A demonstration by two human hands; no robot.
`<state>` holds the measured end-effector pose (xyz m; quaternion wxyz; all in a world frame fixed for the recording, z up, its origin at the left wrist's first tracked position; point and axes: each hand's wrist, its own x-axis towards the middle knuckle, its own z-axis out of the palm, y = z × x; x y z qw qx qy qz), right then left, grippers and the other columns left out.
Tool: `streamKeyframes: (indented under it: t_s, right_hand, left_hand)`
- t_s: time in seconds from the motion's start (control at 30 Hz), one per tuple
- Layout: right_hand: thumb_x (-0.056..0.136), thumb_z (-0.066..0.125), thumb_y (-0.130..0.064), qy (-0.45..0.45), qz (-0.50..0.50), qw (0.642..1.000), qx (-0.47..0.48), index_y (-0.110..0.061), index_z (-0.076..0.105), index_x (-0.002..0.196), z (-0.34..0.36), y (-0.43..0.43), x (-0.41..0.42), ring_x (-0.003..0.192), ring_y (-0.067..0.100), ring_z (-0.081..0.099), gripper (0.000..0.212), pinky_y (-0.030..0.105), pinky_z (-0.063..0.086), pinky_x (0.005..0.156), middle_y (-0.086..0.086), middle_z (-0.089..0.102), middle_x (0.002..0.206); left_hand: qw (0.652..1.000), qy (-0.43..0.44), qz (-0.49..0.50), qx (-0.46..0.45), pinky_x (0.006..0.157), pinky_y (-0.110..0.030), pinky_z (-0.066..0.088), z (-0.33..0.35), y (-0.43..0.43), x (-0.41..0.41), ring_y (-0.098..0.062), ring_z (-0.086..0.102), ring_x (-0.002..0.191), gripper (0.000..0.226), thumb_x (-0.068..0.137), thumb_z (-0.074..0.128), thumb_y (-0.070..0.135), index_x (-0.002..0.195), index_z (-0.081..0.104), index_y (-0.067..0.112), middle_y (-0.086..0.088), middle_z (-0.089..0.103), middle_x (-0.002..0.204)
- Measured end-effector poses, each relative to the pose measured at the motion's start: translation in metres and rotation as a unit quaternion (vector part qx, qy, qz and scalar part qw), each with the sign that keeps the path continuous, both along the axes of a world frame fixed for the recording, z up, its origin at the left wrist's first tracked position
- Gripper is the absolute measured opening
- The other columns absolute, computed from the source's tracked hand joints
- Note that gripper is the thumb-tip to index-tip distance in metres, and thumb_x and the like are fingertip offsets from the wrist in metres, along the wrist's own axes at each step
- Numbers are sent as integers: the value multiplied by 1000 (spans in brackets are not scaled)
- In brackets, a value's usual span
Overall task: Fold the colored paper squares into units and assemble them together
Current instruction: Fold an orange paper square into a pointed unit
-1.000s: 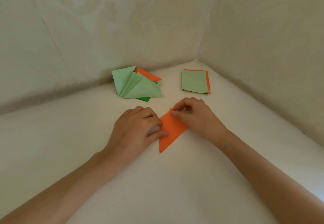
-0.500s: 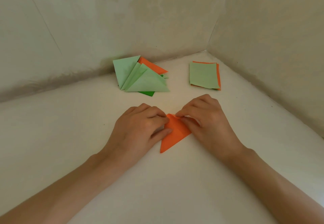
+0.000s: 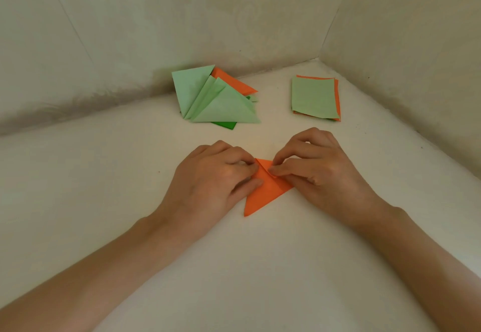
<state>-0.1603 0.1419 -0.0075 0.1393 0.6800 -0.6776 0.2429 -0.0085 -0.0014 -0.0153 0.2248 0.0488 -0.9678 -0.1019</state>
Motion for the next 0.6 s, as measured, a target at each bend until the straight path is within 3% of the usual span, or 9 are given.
streamKeyframes:
  t_s: [0.37, 0.5, 0.6]
  right_hand:
    - [85, 54, -12, 24, -3, 1000, 2, -12, 74, 83, -3, -1, -1, 92, 20, 49, 20, 33, 36, 77, -2, 70, 87]
    - [86, 53, -12, 29, 5, 1000, 2, -12, 74, 83, -1, -1, -3, 93, 20, 50, 21, 33, 36, 77, -2, 70, 87]
    - [86, 53, -11, 28, 12, 1000, 1, -12, 74, 83, -2, -1, -4, 94, 19, 51, 21, 32, 36, 78, -3, 70, 88]
  left_hand:
    - [1000, -14, 13, -4, 66, -26, 40, 1, 2, 1, -19, 57, 82, 39, 88, 42, 43, 89, 75, 22, 3, 65, 97]
    - [1000, -3, 4, -7, 70, -26, 44, 0, 1, 1, -17, 58, 86, 38, 89, 43, 41, 90, 75, 20, 5, 69, 100]
    - [1000, -2, -1, -9, 75, -25, 38, -2, 1, 0, -13, 54, 89, 39, 89, 43, 40, 93, 75, 19, 6, 70, 104]
